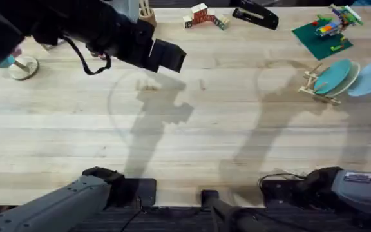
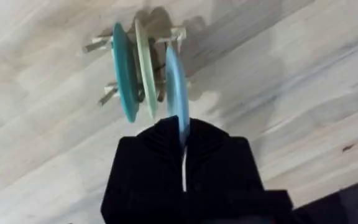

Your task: Pick up the plates from the table one by one and place each into a slot on the dish rack.

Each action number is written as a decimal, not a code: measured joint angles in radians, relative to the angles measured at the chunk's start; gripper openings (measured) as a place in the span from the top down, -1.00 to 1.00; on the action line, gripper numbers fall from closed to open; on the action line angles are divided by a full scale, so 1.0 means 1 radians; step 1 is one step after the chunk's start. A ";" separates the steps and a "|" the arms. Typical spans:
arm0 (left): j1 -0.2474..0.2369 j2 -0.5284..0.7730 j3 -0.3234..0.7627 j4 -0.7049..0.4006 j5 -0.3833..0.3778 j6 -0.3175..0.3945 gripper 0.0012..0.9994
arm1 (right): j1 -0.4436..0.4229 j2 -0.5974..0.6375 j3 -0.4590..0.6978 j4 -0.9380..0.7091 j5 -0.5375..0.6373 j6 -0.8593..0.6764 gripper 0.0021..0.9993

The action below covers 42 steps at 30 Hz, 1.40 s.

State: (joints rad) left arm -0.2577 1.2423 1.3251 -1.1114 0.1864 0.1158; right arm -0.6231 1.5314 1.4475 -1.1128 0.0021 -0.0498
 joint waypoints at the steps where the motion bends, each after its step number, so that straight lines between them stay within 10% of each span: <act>1: 0.000 0.000 0.000 0.000 0.000 0.000 -0.99 | 0.000 0.000 0.000 0.008 0.000 -0.001 0.94; 42: 0.000 0.000 0.000 0.000 0.000 -0.019 -0.99 | 0.006 0.138 0.000 0.057 -0.007 -0.026 0.94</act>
State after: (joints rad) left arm -0.2577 1.2427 1.3251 -1.1114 0.1864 0.0963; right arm -0.6174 1.6690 1.4471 -1.0554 -0.0051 -0.0757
